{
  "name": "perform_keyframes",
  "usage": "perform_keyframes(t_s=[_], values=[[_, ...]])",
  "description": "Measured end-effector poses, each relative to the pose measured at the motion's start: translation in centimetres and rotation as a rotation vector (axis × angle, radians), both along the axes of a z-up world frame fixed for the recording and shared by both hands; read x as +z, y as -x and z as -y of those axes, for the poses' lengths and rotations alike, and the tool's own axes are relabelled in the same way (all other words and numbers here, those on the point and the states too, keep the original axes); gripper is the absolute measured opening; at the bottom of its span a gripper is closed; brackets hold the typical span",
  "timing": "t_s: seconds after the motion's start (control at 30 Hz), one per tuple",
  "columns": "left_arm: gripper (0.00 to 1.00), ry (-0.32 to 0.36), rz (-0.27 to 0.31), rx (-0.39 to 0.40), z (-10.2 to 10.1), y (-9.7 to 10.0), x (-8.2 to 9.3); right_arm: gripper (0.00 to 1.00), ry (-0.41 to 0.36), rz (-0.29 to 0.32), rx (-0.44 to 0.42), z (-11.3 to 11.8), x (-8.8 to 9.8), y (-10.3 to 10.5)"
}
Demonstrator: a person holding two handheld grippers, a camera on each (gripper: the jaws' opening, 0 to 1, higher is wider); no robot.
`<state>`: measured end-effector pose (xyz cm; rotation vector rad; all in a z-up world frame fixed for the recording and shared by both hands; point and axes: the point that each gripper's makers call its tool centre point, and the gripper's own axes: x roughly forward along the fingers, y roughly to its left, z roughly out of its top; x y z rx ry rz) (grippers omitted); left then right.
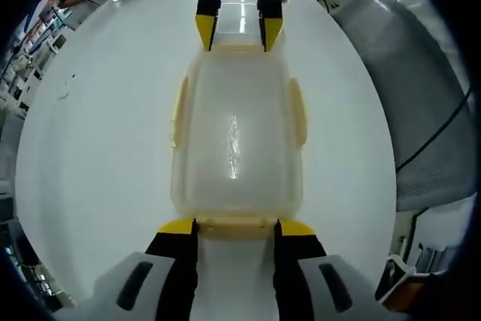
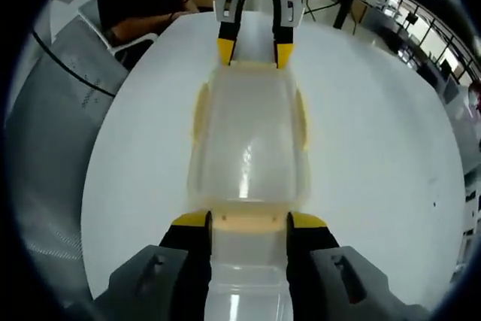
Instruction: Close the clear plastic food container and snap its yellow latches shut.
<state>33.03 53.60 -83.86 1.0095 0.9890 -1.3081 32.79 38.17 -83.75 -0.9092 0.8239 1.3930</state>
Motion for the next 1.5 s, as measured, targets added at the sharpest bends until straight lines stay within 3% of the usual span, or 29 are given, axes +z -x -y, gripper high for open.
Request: perform_keyframes(t_s=[0.9, 1.07, 1.5], values=[[0.34, 0.008, -0.006, -0.001, -0.2, 0.1, -0.1, 0.35, -0.009, 0.009, 0.004, -0.1, 0.0, 0.0], [0.34, -0.001, 0.010, -0.011, -0.5, -0.1, 0.0, 0.35, -0.020, 0.017, 0.009, -0.2, 0.7, -0.2], [0.34, 0.007, 0.037, 0.001, -0.6, -0.4, 2.8, 0.35, -0.044, 0.053, 0.015, -0.1, 3.2, 0.0]])
